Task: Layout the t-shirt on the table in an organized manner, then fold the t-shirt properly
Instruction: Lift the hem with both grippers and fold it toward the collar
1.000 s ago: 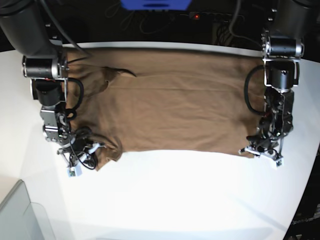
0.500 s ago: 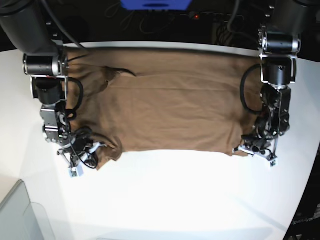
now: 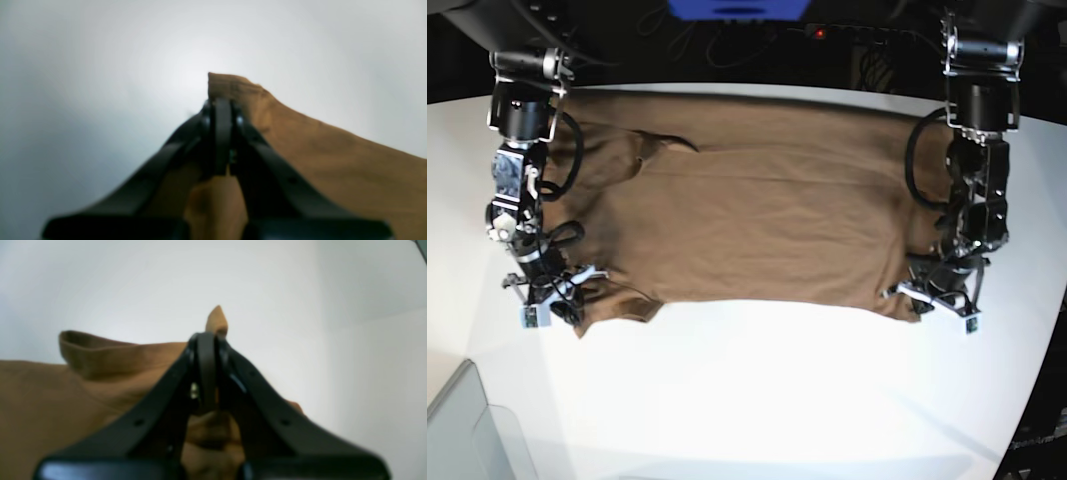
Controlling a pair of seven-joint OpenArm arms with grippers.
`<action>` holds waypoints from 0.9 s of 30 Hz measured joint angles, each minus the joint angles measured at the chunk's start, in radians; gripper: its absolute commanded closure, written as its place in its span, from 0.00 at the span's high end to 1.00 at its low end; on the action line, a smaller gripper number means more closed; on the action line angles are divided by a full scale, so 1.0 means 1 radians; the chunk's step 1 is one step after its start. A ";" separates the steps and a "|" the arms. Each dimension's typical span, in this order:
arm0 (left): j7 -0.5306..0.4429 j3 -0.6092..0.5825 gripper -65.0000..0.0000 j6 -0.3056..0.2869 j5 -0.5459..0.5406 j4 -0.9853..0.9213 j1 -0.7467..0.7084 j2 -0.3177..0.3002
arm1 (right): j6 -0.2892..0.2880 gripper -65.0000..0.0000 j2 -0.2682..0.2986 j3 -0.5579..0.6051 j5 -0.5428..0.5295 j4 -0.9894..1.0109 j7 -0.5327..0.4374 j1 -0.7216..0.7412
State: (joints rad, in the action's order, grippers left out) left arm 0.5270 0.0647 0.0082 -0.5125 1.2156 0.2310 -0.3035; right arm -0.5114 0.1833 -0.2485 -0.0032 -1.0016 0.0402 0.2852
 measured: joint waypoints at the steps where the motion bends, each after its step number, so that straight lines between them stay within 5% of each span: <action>1: -0.005 0.001 0.00 -0.002 -0.001 0.024 -0.003 0.000 | -0.005 0.00 -0.007 -0.006 -0.003 -0.041 -0.003 -0.022; 7: -0.001 0.075 0.00 -0.004 -0.004 0.162 -0.093 0.013 | -0.003 0.00 -0.002 -0.020 -0.011 -0.251 -0.003 -0.169; 15: -0.006 0.170 0.00 -0.005 -0.003 0.312 -0.216 0.032 | -0.004 0.00 -0.003 -0.072 -0.153 -0.494 -0.014 -0.399; 27: -0.003 0.294 0.00 -0.008 -0.001 0.470 -0.413 0.101 | -0.009 0.00 -0.020 -0.120 -0.252 -0.586 -0.006 -0.593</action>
State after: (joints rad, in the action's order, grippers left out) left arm 0.5236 0.3584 0.0002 -0.5133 1.6859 -0.1822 -0.2020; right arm -0.5201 0.1631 -0.3687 -0.2550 -1.5879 0.0338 -0.3077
